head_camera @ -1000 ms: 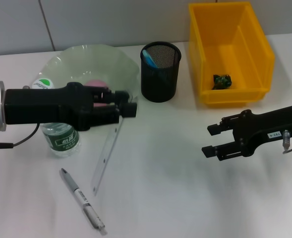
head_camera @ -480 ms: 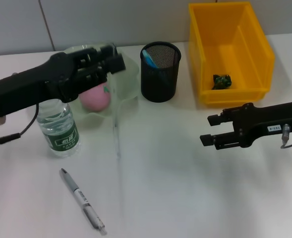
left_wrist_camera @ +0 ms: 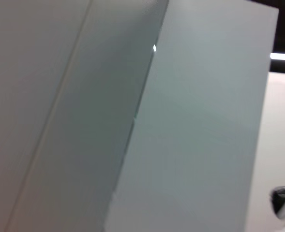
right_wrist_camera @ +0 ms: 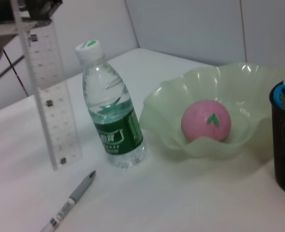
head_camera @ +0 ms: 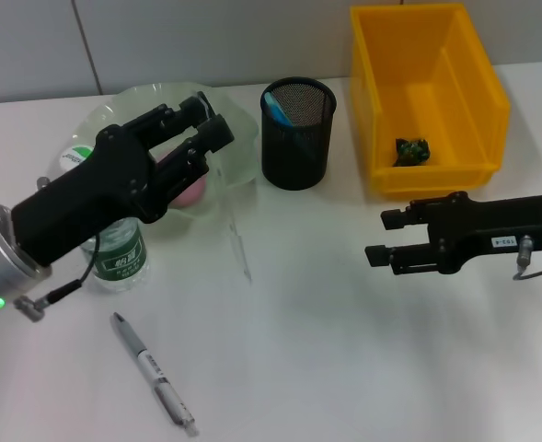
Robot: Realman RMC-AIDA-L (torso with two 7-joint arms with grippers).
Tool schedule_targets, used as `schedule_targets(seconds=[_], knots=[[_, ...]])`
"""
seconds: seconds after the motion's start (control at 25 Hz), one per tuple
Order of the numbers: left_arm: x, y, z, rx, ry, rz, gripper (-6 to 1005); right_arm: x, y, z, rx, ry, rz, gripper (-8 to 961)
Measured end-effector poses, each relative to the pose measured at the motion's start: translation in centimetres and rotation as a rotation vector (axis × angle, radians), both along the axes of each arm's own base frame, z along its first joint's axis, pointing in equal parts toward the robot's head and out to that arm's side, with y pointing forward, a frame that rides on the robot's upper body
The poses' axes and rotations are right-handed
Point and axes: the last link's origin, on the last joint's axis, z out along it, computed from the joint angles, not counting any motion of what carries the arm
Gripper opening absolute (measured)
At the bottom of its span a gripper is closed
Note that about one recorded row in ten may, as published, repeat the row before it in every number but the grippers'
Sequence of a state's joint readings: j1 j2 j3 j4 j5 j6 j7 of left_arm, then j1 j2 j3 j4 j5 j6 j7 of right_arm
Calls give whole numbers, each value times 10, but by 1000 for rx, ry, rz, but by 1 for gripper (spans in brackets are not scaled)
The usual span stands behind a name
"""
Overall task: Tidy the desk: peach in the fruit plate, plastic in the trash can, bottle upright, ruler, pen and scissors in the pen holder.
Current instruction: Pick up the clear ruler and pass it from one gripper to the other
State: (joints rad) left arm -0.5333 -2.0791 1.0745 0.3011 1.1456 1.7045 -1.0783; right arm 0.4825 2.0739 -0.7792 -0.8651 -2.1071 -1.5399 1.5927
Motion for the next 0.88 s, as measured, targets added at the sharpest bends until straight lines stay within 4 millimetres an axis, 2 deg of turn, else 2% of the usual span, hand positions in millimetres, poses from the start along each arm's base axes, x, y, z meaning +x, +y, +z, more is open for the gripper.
schedule_targets(seconds=[0.4, 0.64, 0.88], knots=[[-5, -4, -23, 130, 12, 49, 402, 11, -14, -16, 111, 132, 60, 688], [-9, -2, -28, 204, 19, 111, 402, 14, -22, -32, 207, 219, 124, 688], [-11, 1, -26, 241, 17, 135, 402, 10, -23, -42, 269, 252, 167, 689]])
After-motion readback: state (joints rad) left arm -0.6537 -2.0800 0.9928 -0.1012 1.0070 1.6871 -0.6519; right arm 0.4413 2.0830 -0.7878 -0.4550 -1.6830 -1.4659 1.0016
